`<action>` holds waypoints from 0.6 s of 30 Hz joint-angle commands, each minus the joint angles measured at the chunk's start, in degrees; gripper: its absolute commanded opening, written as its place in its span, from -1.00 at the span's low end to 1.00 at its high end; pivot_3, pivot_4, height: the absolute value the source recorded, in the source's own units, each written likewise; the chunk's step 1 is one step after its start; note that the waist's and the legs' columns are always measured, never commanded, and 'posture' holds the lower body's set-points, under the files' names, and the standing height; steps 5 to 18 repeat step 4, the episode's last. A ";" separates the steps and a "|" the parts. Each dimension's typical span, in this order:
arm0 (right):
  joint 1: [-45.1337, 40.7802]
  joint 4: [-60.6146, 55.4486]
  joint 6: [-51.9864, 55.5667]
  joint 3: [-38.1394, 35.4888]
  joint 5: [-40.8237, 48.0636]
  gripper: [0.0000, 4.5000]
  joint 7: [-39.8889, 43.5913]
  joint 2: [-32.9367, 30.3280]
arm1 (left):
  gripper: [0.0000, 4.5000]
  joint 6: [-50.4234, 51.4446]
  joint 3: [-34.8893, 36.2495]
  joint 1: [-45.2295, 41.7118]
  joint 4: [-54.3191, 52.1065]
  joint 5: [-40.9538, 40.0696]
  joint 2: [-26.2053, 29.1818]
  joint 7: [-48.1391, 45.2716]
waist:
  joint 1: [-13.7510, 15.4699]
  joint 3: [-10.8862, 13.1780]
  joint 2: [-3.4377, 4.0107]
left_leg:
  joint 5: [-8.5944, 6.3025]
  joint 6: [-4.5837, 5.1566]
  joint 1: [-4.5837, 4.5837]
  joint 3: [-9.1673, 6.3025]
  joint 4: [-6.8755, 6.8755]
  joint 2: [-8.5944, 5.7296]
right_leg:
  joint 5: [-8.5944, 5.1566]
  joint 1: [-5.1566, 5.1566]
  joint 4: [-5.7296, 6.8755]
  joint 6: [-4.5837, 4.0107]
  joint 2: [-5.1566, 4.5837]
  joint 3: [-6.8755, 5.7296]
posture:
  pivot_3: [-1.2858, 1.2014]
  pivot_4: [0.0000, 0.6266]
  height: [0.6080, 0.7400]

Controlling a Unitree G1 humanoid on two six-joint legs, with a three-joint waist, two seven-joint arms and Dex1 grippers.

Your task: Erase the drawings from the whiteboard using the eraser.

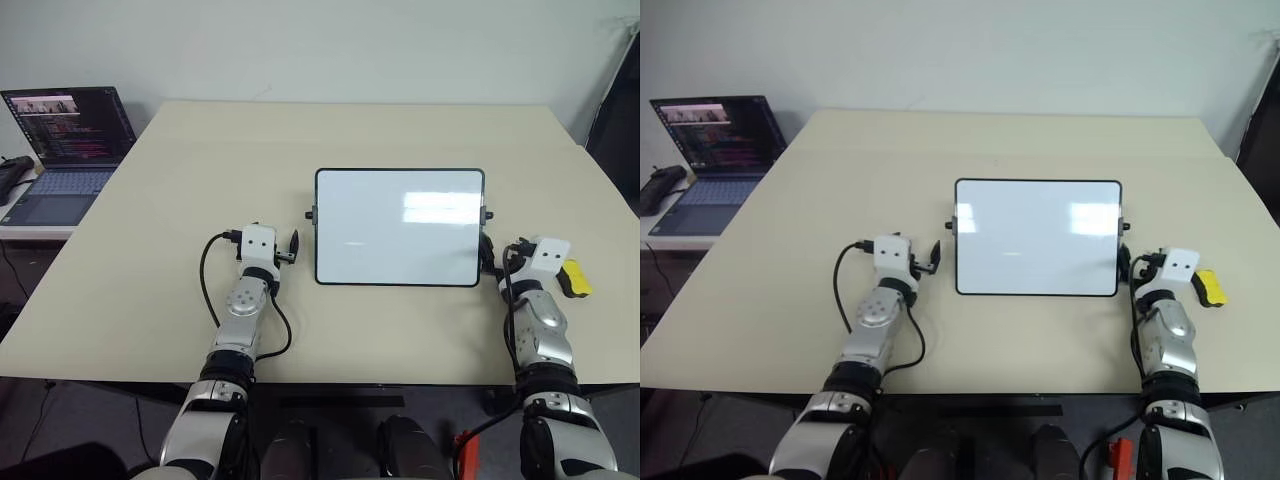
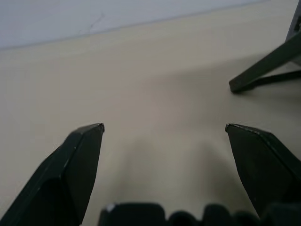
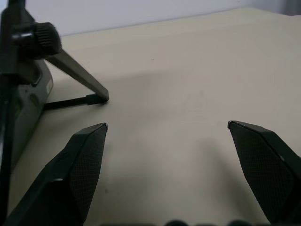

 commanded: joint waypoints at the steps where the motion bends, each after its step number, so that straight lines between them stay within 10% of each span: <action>1: -1.20 0.61 -2.82 -0.73 -0.71 0.99 -1.61 -1.11 | 1.00 -2.55 -0.11 -1.25 3.15 0.36 0.49 -0.24 | 0.02 -0.01 0.01 | 0.00 0.00 0.00 0.00 0.00 0.00 | 0.00 0.01 0.00 0.01 0.00 0.00 | 0.03 -0.52 1.00; 18: -1.69 1.39 -3.04 -0.22 -0.64 0.99 -1.12 -1.16 | 1.00 -2.14 0.47 -1.39 2.54 -0.62 0.41 -0.54 | 0.02 -0.01 0.00 | 0.00 0.00 0.00 -0.02 0.00 0.01 | 0.01 0.02 -0.01 0.01 -0.01 0.00 | 0.03 -0.52 1.00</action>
